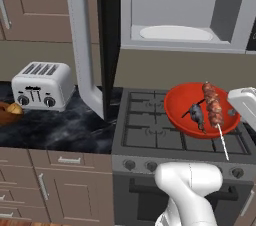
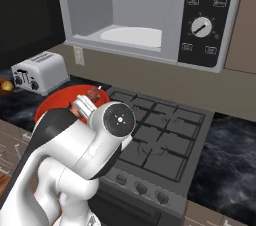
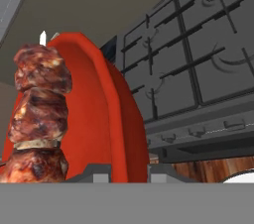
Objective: Place the bowl containing the kebab skewer and fish in the microwave. Close the microwave door and press the start button to microwave the meal.
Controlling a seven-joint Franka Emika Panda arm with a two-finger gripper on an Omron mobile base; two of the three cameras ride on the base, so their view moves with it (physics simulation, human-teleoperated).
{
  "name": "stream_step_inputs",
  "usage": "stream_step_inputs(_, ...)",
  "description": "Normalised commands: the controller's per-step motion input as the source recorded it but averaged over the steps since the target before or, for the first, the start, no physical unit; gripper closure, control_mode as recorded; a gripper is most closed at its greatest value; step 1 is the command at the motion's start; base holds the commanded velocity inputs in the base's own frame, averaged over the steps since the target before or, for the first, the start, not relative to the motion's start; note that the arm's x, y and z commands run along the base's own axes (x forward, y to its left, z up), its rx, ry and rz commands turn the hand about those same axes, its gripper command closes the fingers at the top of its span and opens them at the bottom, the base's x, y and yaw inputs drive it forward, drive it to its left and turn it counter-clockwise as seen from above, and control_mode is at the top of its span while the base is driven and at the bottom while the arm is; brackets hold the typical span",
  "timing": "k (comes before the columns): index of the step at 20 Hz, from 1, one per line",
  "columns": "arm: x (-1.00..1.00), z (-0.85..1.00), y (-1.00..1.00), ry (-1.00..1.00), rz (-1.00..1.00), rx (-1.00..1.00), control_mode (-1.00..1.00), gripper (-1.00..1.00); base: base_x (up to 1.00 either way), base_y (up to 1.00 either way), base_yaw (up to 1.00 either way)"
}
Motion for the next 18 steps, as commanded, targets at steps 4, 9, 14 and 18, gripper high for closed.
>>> stream_step_inputs(4, 0.00, 0.00, 0.00, 0.00, 0.00, 0.00, 1.00, 1.00, 0.00, 0.08, 0.07)
stream_step_inputs(9, 0.00, 0.00, 0.00, 0.00, 0.00, 0.00, -1.00, 1.00, 0.05, 0.05, 0.02)
stream_step_inputs(14, 0.00, 0.00, 0.00, 0.00, 0.00, 0.00, -1.00, 1.00, 0.00, 0.00, 0.00)
stream_step_inputs(18, 0.00, 0.01, 0.00, 0.00, 0.00, 0.00, -1.00, 1.00, 0.00, 0.00, 0.00)
